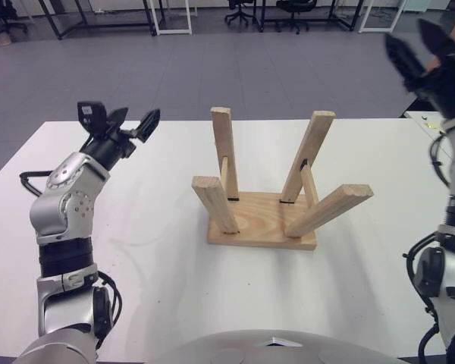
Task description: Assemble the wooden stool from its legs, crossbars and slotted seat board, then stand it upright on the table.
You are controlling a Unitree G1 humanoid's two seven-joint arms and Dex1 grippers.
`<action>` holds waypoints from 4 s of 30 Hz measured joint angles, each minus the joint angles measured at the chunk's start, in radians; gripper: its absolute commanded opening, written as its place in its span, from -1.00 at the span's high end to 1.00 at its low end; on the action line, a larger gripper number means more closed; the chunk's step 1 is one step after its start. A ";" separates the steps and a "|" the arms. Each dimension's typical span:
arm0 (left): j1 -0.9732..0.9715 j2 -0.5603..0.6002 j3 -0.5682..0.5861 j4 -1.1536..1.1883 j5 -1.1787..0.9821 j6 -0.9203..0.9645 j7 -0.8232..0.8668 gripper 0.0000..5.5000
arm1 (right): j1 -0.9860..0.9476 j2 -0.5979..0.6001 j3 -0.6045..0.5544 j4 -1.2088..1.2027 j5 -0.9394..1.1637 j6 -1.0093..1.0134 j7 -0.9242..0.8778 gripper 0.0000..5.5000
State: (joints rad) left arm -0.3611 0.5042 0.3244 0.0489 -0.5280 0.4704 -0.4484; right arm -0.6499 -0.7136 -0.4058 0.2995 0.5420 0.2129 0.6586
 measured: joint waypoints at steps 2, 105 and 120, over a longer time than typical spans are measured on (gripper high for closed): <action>0.057 0.013 -0.047 0.071 0.073 -0.060 -0.028 -0.77 | 0.135 -0.012 0.030 0.022 -0.090 -0.010 -0.026 -0.46; -0.107 0.109 -0.478 0.439 0.330 -0.498 -0.851 0.04 | 0.196 -0.168 0.612 -0.110 -0.267 0.241 0.692 0.01; -0.052 0.123 -0.506 0.304 0.287 -0.354 -1.022 0.03 | 0.135 -0.087 0.608 -0.059 -0.259 0.235 0.746 0.36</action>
State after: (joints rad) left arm -0.4132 0.6267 -0.1817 0.3525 -0.2410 0.1163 -1.4706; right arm -0.5148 -0.8007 0.2027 0.2406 0.2833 0.4476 1.4046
